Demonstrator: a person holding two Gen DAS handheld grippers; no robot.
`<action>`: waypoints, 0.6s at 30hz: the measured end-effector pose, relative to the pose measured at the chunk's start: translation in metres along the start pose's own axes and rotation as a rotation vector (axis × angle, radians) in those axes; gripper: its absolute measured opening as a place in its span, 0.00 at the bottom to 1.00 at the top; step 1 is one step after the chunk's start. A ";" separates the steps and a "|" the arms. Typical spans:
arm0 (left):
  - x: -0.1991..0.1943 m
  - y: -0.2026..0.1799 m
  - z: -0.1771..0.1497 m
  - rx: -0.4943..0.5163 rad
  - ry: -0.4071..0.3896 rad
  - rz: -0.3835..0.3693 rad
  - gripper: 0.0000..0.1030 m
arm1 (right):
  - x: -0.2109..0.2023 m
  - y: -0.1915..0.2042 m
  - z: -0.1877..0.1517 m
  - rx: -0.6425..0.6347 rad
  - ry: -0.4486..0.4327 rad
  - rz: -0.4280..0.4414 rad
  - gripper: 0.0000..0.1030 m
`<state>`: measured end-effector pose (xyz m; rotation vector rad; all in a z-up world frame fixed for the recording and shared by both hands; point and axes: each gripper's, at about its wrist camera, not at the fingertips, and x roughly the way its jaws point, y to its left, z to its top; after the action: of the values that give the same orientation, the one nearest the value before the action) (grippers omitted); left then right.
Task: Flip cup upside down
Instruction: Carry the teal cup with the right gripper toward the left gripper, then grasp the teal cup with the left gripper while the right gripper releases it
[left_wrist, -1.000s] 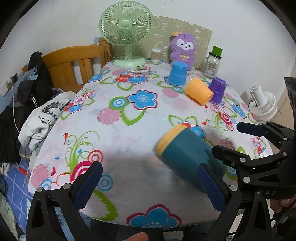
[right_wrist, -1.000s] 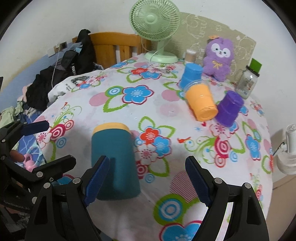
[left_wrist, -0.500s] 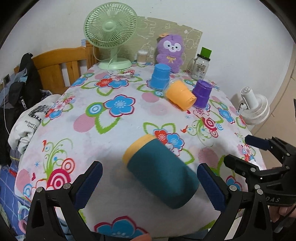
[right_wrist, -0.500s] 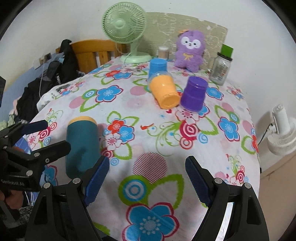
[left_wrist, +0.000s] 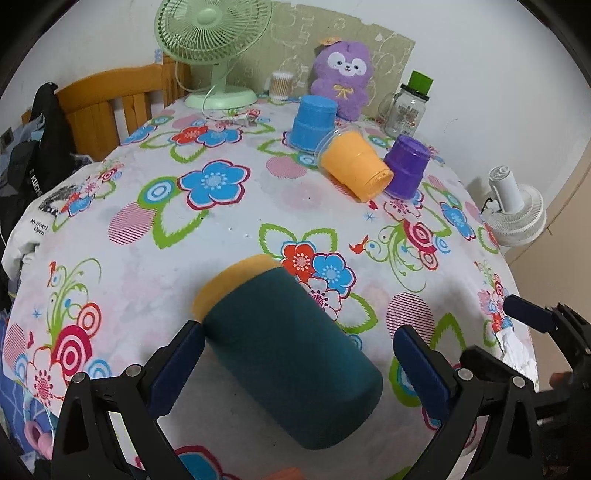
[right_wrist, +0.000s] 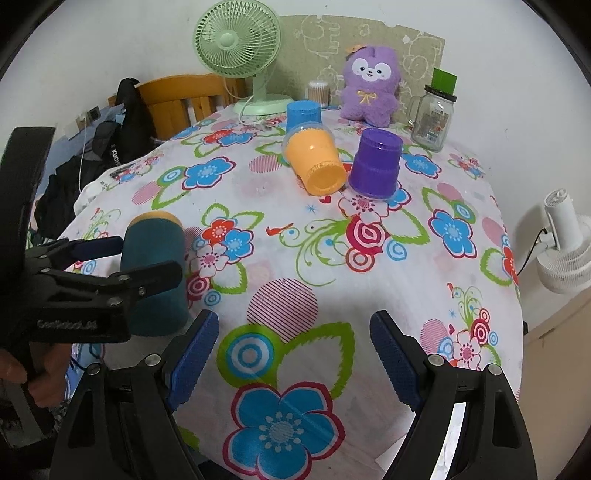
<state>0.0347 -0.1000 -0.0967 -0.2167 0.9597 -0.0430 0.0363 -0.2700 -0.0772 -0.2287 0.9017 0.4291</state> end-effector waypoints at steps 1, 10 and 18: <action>0.002 -0.001 0.000 -0.001 0.006 -0.002 1.00 | 0.001 -0.001 -0.001 0.002 0.001 0.002 0.84; 0.016 -0.005 -0.004 0.002 0.037 0.036 1.00 | 0.005 -0.014 -0.008 0.033 0.004 0.020 0.84; 0.021 -0.011 -0.010 0.030 0.041 0.074 0.96 | 0.006 -0.018 -0.010 0.049 0.008 0.029 0.84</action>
<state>0.0393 -0.1154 -0.1163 -0.1528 1.0063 0.0056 0.0406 -0.2886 -0.0874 -0.1730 0.9231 0.4328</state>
